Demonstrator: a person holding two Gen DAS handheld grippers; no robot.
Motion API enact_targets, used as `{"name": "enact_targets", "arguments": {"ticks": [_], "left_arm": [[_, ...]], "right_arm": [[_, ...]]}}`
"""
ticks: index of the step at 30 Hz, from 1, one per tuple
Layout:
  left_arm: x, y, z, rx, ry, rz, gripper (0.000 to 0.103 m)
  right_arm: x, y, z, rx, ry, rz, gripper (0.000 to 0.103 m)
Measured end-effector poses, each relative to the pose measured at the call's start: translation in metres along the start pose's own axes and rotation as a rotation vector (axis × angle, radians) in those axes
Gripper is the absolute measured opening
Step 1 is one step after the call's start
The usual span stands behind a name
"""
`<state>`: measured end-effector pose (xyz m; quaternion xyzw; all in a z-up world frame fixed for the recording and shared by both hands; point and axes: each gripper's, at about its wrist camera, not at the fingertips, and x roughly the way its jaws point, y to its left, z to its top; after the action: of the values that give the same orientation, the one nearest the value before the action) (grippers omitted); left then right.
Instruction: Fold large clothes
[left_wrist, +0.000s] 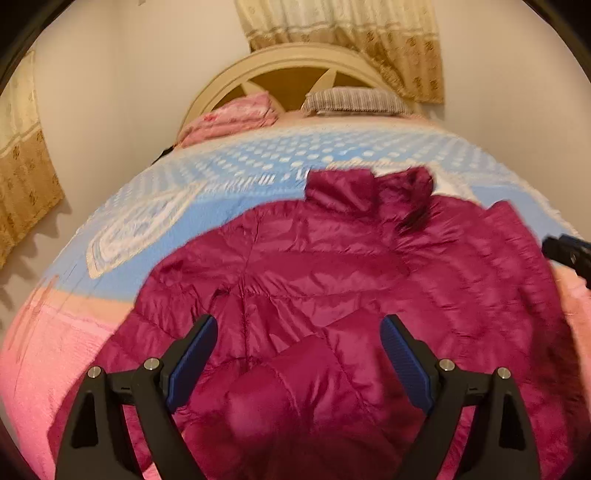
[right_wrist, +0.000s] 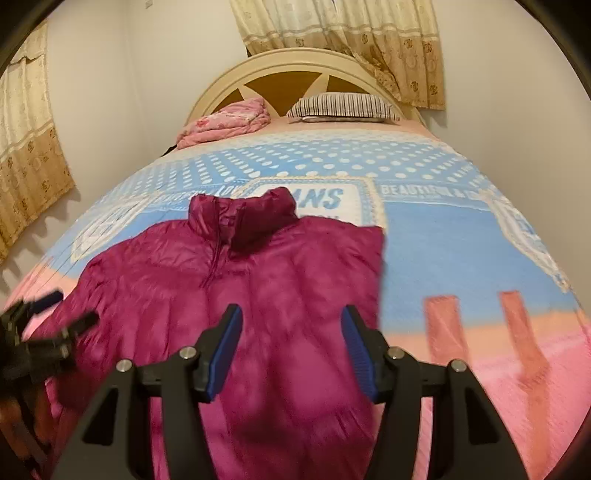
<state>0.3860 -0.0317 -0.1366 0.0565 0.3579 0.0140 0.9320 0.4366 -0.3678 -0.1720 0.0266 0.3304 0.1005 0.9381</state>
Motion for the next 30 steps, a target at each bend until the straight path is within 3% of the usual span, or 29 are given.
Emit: {"name": "enact_targets", "arguments": {"ticks": [4, 8, 13, 20, 23, 27, 30], "left_arm": [[0.035, 0.006, -0.011, -0.031, 0.082, 0.032, 0.09], [0.052, 0.015, -0.023, -0.068, 0.134, -0.014, 0.093], [0.06, 0.004, -0.027, -0.035, 0.154, 0.026, 0.101], [0.064, 0.001, -0.026, -0.038, 0.153, 0.041, 0.102], [0.064, 0.001, -0.027, -0.047, 0.152, 0.035, 0.102], [0.062, 0.006, -0.028, -0.07, 0.144, 0.032, 0.102], [0.062, 0.006, -0.028, -0.066, 0.143, 0.036, 0.102]], "right_arm": [[0.045, -0.004, -0.007, 0.017, 0.056, -0.038, 0.059], [0.062, -0.025, -0.026, 0.074, 0.109, -0.049, 0.059], [0.064, -0.036, -0.033, 0.115, 0.13, -0.021, 0.059], [0.068, -0.034, -0.033, 0.105, 0.144, -0.018, 0.06], [0.061, -0.035, -0.027, 0.118, 0.12, -0.016, 0.061], [0.041, -0.037, -0.01, 0.155, 0.01, -0.034, 0.063], [0.052, -0.033, 0.001, 0.122, 0.016, -0.048, 0.063]]}}
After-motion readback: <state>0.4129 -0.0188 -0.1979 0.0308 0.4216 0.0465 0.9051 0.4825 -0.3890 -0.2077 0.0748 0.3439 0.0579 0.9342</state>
